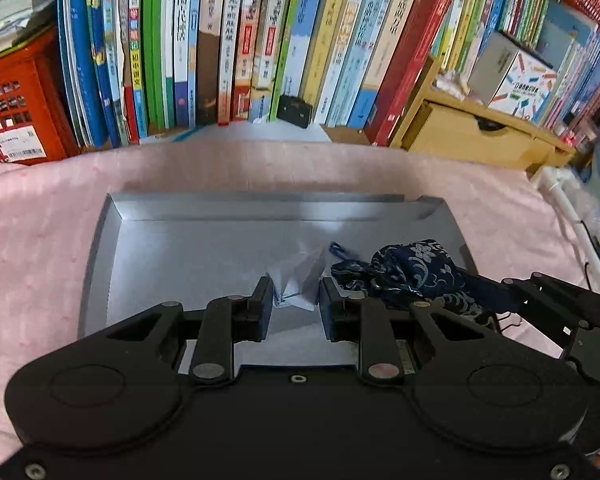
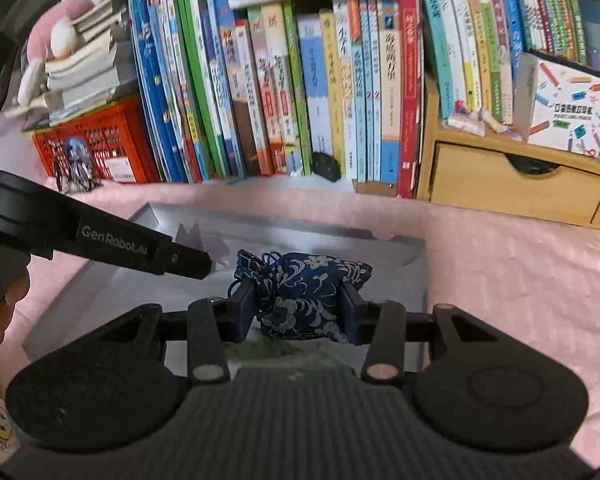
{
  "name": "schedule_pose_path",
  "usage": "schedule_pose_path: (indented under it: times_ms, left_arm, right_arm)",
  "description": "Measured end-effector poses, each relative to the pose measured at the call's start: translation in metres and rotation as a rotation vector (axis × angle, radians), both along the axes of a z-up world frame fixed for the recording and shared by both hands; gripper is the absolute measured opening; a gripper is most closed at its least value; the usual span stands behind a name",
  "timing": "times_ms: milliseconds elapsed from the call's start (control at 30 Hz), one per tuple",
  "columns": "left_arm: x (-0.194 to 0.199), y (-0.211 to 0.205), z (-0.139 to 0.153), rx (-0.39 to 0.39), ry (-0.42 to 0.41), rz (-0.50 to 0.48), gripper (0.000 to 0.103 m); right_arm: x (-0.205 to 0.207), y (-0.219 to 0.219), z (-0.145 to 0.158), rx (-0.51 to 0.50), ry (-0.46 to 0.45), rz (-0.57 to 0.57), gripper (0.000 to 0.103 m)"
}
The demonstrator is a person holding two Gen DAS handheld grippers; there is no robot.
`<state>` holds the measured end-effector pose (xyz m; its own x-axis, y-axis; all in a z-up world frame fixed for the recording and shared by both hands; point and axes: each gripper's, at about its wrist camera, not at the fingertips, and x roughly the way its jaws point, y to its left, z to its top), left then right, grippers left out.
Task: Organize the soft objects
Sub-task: 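Open the left tool to drop the tissue while the right tool drops the pouch into the tray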
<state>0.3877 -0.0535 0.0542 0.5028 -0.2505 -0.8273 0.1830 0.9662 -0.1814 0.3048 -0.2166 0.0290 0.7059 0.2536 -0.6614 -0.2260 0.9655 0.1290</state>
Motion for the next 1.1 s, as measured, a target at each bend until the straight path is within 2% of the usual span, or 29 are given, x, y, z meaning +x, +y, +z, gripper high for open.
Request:
schedule_pose_path:
  times_ms: [333, 667, 767, 800, 867, 900, 1100]
  left_arm:
    - [0.002, -0.004, -0.014, 0.009, 0.036, -0.01, 0.024]
    - [0.005, -0.005, -0.02, 0.019, 0.055, -0.013, 0.025]
    - [0.004, -0.005, -0.018, 0.033, 0.049, -0.004, 0.038]
    - [0.003, -0.005, -0.017, 0.034, 0.045, -0.001, 0.041]
    - [0.002, -0.004, -0.013, 0.035, 0.037, -0.002, 0.042]
    - [0.0, -0.003, -0.011, 0.035, 0.032, -0.002, 0.044]
    - [-0.013, 0.0, 0.008, 0.049, -0.017, -0.004, 0.052]
  right_arm:
    - [0.007, 0.0, -0.012, 0.003, 0.045, -0.003, 0.049]
    - [0.008, -0.002, -0.015, 0.022, 0.05, -0.005, 0.051]
    - [0.008, -0.003, -0.015, 0.032, 0.051, -0.007, 0.057]
    - [0.007, -0.003, -0.015, 0.035, 0.05, -0.01, 0.062]
    - [0.006, -0.004, -0.014, 0.041, 0.047, -0.014, 0.063]
    - [0.005, -0.004, -0.014, 0.045, 0.043, -0.014, 0.071]
    - [-0.004, -0.005, -0.003, 0.065, 0.012, -0.01, 0.077]
